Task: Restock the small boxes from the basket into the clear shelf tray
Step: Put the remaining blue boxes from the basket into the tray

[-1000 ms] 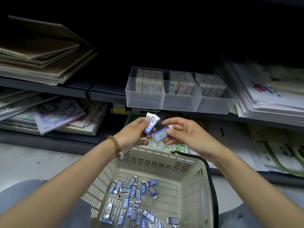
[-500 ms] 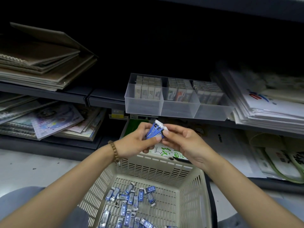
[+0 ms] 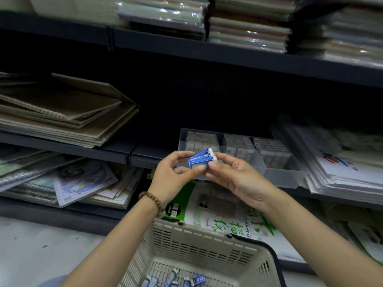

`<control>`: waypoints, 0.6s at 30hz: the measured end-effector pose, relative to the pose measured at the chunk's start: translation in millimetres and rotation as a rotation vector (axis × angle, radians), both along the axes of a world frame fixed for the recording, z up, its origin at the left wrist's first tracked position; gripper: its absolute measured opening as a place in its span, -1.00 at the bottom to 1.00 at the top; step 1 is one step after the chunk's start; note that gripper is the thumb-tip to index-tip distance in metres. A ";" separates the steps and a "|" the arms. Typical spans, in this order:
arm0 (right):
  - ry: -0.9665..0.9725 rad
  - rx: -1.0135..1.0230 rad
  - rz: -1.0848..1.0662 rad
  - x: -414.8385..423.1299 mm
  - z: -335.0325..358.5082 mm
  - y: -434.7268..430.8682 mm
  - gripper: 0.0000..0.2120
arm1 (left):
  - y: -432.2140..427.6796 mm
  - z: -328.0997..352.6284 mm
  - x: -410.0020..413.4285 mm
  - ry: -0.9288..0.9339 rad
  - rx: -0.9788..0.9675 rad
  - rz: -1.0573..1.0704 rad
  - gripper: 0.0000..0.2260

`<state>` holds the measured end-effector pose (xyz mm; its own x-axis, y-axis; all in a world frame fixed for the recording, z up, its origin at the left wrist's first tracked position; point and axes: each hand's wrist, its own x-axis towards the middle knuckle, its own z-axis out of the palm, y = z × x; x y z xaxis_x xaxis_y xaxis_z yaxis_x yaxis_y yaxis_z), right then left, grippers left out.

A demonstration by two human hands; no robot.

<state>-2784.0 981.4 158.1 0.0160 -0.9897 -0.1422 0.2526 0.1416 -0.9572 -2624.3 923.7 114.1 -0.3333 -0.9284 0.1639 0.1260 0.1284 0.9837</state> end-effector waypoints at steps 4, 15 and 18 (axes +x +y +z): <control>0.174 -0.094 0.050 8.1 22.1 -28.7 -0.83 | -17.2 7.7 1.4 0.033 -0.084 0.109 -0.58; 1.043 -0.052 0.047 12.2 9.3 -94.7 -0.43 | -61.7 -24.4 16.7 -0.174 0.087 -0.073 -0.49; 1.068 -0.015 0.037 22.5 -4.9 -102.1 -0.50 | -61.7 -19.9 14.2 -0.126 0.084 -0.120 -0.41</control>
<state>-2761.6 879.2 153.2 -0.0792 -0.9929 -0.0884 -0.7217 0.1183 -0.6820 -2610.1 861.9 94.3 -0.4556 -0.8894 0.0370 0.0104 0.0363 0.9993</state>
